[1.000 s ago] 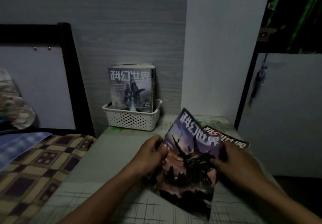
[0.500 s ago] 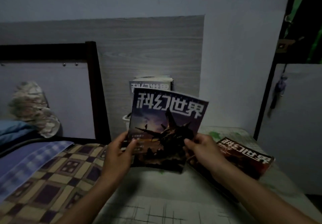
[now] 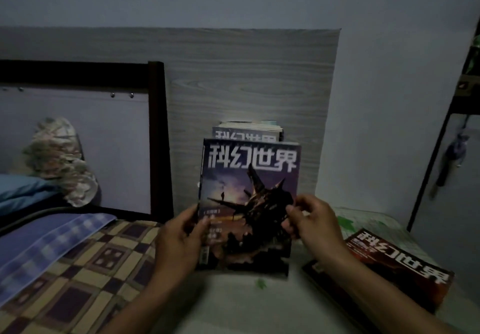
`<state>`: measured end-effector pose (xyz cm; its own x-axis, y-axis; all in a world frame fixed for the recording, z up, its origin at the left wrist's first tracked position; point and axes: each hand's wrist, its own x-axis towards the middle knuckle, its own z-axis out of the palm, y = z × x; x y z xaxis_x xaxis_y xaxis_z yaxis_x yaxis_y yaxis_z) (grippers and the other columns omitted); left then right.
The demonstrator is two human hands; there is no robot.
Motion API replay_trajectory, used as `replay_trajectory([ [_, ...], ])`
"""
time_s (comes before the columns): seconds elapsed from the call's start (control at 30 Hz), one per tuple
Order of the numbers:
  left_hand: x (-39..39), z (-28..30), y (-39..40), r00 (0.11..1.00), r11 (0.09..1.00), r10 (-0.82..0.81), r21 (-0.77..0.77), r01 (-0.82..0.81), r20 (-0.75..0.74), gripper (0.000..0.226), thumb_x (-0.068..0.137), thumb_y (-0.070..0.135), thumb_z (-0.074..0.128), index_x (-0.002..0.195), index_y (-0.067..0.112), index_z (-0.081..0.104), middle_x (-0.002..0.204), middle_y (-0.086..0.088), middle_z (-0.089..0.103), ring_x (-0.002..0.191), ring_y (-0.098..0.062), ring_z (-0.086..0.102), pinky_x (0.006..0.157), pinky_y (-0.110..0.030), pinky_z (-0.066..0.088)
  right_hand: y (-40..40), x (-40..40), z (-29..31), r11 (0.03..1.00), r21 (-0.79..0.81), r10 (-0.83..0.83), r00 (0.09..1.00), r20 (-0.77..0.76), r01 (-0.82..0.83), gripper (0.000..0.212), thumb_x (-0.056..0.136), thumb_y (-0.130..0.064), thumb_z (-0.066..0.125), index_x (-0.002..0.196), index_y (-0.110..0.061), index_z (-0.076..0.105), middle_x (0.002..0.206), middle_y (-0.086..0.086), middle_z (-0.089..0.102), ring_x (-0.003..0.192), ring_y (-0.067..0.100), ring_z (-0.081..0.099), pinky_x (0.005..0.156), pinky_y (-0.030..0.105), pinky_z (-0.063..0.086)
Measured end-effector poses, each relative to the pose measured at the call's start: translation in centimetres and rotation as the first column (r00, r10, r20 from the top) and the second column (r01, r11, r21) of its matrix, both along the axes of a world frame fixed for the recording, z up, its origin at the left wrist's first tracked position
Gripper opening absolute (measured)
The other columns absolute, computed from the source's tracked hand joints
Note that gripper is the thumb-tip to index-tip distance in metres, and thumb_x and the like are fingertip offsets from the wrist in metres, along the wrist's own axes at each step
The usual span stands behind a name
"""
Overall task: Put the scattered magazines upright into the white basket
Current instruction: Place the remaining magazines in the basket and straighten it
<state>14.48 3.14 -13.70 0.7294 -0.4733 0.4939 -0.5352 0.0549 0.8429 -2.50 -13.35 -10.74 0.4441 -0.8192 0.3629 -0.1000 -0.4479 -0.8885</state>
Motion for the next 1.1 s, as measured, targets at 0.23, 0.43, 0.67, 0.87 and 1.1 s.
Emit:
replay_trajectory([
  [0.23,7.4,10.3,-7.7,0.952,0.977,0.161,-0.175,-0.118,0.259,0.024,0.088,0.016,0.07,0.111,0.019,0.071,0.091,0.011,0.068,0.069,0.019,0.06,0.055,0.0,0.045,-5.4,5.7,8.6,0.946,-0.289,-0.088,0.972,0.218,0.15,0.005,0.094,-0.025,0.058,0.094,-0.025,0.063,0.077,-0.008,0.071,0.069,0.007,0.072,0.073,0.046,0.061],
  [0.43,11.5,5.2,-12.8,0.919,0.991,0.129,-0.011,-0.135,0.372,0.017,0.088,0.014,0.069,0.104,0.017,0.074,0.087,0.007,0.07,0.068,0.001,0.062,0.056,-0.008,0.048,-10.0,9.4,3.4,0.899,-0.395,-0.183,0.981,0.056,0.19,0.013,0.098,-0.018,0.052,0.105,-0.01,0.058,0.091,0.008,0.072,0.081,0.022,0.069,0.074,0.043,0.056],
  [0.67,14.7,-0.3,-14.4,0.927,0.98,0.049,0.161,-0.117,0.372,0.012,0.082,0.021,0.076,0.094,0.021,0.077,0.077,0.016,0.067,0.07,0.013,0.057,0.062,-0.013,0.046,-12.4,11.4,-2.6,0.885,-0.434,-0.216,0.975,-0.055,0.171,0.01,0.092,-0.021,0.061,0.087,-0.014,0.056,0.078,0.007,0.071,0.072,0.022,0.067,0.064,0.036,0.052],
  [0.87,13.2,0.1,-14.6,0.991,0.979,0.131,0.155,-0.134,0.034,0.044,0.078,0.021,0.08,0.111,0.019,0.05,0.091,0.002,0.06,0.08,-0.01,0.061,0.066,-0.027,0.049,-12.1,11.4,-2.3,0.968,-0.069,-0.238,0.971,0.031,0.24,0.031,0.08,-0.016,0.078,0.075,-0.019,0.047,0.071,0.0,0.068,0.065,0.012,0.07,0.062,0.031,0.057],
  [1.1,2.3,-2.8,-10.9,0.999,0.987,0.001,0.158,-0.008,0.043,0.041,0.086,0.016,0.071,0.123,0.017,0.053,0.124,-0.005,0.058,0.108,-0.019,0.056,0.088,-0.031,0.047,-8.6,-1.4,-3.6,0.994,-0.083,-0.086,0.979,-0.186,0.071,0.025,0.079,-0.022,0.077,0.098,-0.021,0.06,0.093,-0.012,0.063,0.079,0.004,0.06,0.064,0.023,0.05],
])
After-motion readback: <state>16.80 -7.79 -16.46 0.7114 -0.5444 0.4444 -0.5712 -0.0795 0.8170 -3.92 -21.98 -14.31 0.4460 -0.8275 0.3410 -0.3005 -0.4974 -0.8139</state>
